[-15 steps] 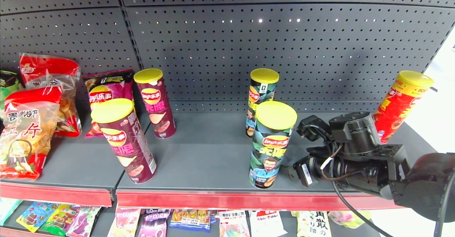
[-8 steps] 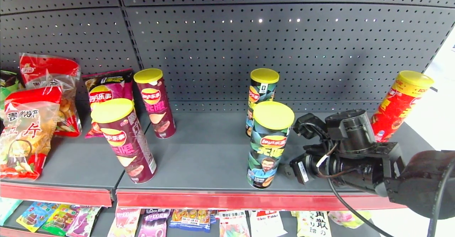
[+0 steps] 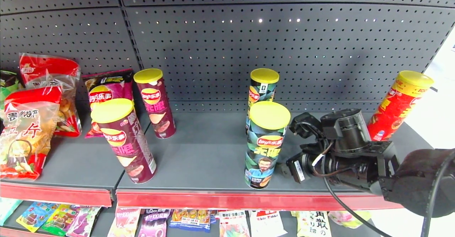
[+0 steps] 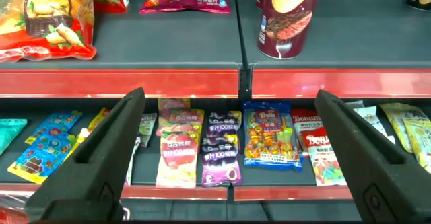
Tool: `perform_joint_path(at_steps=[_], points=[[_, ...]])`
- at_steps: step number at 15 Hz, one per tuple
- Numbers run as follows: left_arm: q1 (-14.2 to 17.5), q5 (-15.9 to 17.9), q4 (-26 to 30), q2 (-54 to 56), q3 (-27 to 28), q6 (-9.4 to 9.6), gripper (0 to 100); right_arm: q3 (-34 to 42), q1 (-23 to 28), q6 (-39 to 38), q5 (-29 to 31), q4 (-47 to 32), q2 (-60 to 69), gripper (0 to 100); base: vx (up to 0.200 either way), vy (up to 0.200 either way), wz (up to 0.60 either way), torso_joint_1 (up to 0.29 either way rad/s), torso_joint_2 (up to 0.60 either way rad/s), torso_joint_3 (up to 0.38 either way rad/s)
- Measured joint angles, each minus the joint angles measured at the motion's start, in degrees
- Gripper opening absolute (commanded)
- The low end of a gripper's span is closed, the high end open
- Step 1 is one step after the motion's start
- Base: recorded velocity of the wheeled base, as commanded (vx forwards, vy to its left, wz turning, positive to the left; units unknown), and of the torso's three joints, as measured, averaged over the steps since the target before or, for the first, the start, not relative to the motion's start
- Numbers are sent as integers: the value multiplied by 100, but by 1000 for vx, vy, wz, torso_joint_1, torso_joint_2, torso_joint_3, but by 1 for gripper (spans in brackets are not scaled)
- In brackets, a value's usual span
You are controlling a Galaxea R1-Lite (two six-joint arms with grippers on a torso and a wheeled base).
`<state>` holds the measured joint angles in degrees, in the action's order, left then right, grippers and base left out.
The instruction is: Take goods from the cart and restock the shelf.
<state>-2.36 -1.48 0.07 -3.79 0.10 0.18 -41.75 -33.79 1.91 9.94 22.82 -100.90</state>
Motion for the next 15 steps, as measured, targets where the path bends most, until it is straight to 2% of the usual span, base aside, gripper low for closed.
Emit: perform_joint_path(at_steps=[10,15], points=[[0,2,2,0,0,0,100,-6,20,0,7,5,-32,100,0,0,0,0,0,0],[0,0,2,-1,0,0,100,356,293,-184,76,-5,495,100,0,0,0,0,0,0]])
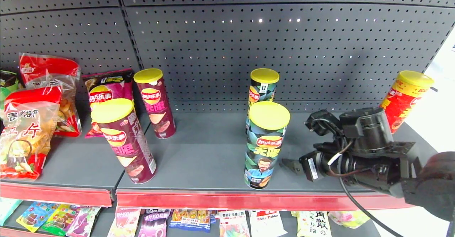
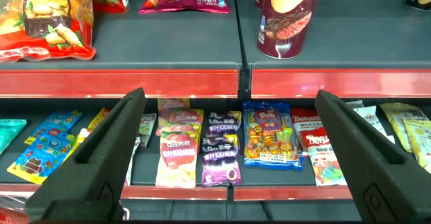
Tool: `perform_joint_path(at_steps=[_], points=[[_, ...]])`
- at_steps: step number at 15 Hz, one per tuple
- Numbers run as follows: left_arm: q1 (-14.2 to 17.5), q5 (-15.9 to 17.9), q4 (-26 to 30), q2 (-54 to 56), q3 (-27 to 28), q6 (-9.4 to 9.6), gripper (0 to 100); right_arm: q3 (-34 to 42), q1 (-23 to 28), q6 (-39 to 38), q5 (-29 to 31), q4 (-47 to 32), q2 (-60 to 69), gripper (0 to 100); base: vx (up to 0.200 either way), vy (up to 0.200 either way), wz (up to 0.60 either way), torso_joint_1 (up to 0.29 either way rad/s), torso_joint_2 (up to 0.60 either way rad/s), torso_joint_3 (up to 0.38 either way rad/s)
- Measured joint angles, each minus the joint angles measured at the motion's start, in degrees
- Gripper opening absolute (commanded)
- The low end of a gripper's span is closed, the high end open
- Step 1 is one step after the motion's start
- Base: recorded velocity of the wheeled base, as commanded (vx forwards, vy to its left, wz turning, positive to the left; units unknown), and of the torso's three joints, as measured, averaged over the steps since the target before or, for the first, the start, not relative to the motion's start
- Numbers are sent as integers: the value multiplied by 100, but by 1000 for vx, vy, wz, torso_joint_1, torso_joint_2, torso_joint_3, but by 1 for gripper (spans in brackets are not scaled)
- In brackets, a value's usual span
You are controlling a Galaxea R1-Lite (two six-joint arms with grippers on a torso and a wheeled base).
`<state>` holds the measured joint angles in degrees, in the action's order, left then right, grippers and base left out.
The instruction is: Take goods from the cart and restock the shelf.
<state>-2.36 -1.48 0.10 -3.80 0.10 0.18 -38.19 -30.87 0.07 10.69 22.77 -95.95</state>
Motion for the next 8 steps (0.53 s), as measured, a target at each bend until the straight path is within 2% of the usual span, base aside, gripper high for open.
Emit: perform_joint_path(at_steps=[8], points=[[0,6,0,-2,0,6,100,708,83,-28,-2,-6,948,100,0,0,0,0,0,0]])
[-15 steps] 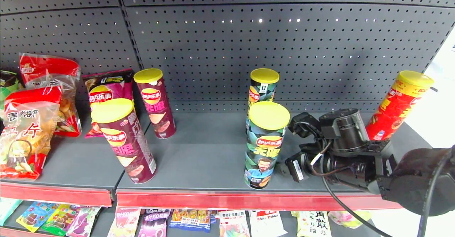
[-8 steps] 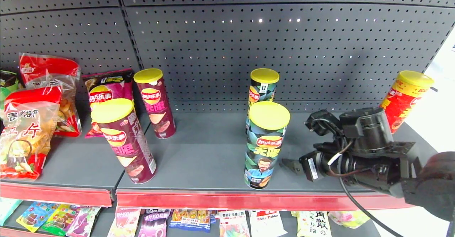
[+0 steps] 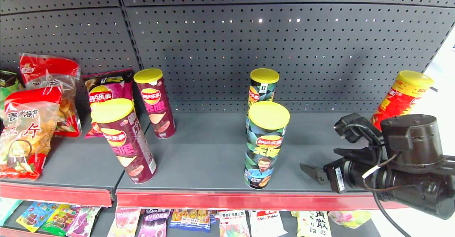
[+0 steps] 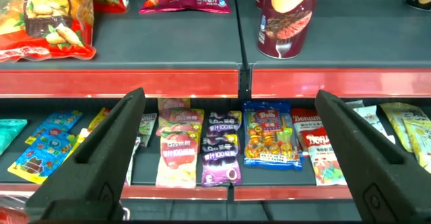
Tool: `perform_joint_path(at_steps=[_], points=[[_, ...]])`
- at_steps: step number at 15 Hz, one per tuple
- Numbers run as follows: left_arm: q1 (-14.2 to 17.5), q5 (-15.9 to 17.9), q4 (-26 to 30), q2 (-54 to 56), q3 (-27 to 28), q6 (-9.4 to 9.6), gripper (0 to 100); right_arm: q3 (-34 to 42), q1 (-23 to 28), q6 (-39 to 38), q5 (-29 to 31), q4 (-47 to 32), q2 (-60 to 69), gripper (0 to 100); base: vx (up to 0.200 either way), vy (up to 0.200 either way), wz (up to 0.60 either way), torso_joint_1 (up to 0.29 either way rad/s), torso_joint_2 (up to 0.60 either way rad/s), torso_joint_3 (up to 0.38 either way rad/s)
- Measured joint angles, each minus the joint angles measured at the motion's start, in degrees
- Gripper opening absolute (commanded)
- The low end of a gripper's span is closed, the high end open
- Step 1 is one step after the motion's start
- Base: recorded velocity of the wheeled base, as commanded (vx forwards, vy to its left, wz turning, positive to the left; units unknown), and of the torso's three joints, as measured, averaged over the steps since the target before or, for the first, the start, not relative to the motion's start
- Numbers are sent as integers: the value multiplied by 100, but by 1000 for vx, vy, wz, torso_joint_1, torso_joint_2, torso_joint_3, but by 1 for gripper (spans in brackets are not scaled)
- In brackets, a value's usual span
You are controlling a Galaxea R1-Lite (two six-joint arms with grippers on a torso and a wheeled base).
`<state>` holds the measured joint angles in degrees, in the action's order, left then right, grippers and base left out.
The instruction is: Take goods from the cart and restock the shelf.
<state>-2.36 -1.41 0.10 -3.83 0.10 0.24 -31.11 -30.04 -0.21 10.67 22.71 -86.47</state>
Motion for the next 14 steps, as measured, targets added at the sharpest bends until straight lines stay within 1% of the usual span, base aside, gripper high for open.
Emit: perform_joint_path(at_steps=[6,14], points=[[0,0,0,2,0,0,100,-146,-321,-4,13,11,-419,100,0,0,0,0,0,0],[0,5,0,4,0,2,100,-373,-436,0,6,9,-958,100,0,0,0,0,0,0]])
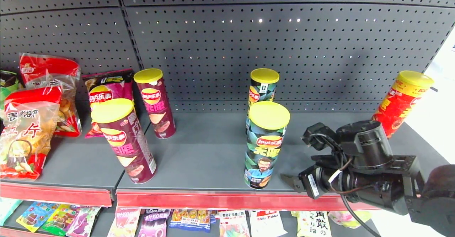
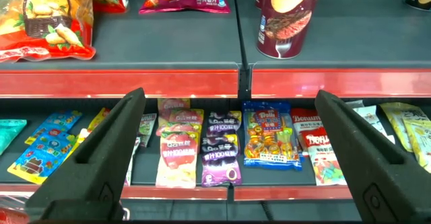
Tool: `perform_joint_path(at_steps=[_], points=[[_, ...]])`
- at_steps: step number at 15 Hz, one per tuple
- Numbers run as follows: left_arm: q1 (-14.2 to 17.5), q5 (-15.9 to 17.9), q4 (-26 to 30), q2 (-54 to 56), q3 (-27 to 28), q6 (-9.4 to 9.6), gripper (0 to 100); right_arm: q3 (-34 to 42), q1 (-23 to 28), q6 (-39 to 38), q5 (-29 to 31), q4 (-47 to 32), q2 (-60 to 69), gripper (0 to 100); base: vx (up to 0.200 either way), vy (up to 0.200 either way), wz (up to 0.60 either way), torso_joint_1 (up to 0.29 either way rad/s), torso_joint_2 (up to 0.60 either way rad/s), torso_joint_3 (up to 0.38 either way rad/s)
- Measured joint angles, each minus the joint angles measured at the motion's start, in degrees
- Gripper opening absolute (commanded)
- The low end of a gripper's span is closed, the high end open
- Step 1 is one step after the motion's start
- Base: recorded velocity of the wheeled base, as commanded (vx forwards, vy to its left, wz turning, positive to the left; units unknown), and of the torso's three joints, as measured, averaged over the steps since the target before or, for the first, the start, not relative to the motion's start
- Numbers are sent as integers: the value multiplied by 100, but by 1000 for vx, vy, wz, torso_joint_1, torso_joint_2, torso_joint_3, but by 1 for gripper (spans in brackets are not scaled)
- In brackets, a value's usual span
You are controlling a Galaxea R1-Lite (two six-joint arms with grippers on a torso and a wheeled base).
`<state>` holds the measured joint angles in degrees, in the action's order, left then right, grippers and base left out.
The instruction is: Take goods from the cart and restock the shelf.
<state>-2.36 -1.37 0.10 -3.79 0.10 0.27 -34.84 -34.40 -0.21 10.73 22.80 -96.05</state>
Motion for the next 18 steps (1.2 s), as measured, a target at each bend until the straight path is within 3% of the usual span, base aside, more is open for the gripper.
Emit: perform_joint_path(at_steps=[18], points=[[0,-2,0,0,0,0,100,-451,-143,10,7,5,-496,100,0,0,0,0,0,0]])
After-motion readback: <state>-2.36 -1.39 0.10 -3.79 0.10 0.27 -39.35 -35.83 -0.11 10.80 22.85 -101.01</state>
